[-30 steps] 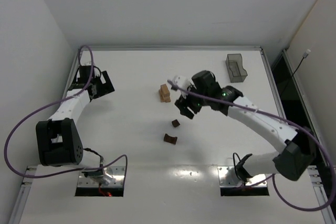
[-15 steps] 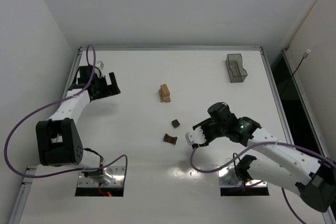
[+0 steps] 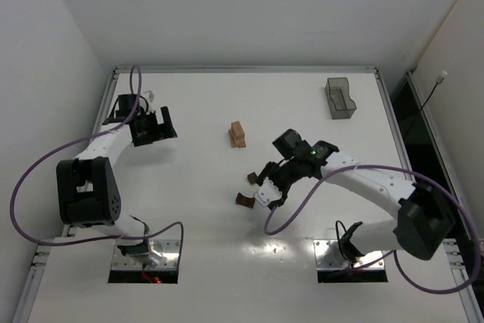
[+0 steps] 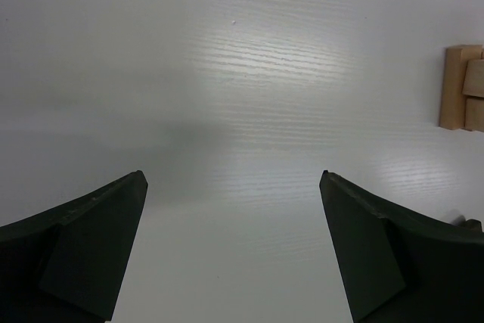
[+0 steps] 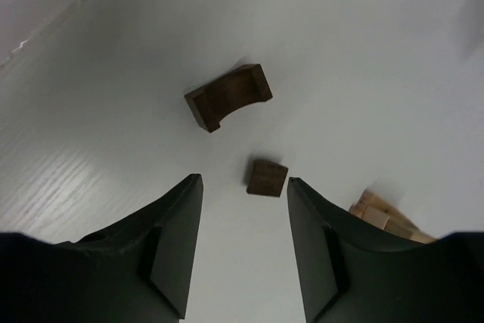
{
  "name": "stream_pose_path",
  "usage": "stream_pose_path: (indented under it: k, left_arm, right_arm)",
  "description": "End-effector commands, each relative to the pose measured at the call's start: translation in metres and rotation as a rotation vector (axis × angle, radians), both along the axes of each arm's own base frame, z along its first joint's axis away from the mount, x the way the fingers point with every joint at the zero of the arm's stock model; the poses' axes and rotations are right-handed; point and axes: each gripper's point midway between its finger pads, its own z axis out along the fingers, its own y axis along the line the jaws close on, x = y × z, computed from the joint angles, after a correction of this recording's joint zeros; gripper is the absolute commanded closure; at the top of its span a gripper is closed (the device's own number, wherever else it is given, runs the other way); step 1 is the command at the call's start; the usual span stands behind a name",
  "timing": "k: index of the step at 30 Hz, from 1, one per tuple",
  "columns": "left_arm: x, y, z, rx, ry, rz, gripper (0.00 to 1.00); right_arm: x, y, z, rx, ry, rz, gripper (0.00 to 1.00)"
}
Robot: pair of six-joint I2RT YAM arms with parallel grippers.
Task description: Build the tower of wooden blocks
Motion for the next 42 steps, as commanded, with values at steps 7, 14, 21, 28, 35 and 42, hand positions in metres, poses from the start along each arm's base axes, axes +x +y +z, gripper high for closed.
stream_pose_path:
  k: [7,14,21,28,35,42]
  left_arm:
    - [0.015,0.002,0.008,-0.003,-0.016,-0.015,0.02]
    - [0.022,0.003,0.004,-0.011,-0.002,-0.008,0.02]
    - [0.022,0.003,-0.005,-0.014,0.027,-0.008,0.02]
    - [0.022,0.003,-0.006,-0.015,0.036,-0.008,0.02]
    - [0.022,0.003,-0.009,-0.016,0.045,-0.007,0.02]
    - [0.024,0.003,-0.013,-0.018,0.054,-0.007,0.02]
  right_arm:
    - [-0.03,0.019,-0.003,0.0,0.095,0.384,0.57]
    - [-0.033,0.021,-0.017,-0.035,0.101,0.461,0.59]
    - [-0.038,0.029,-0.031,-0.051,0.125,0.49,0.59]
    - [-0.026,0.037,-0.044,-0.088,0.149,0.489,0.59]
    - [-0.016,0.043,-0.054,-0.121,0.165,0.488,0.59]
    - [-0.015,0.04,-0.062,-0.153,0.18,0.488,0.6]
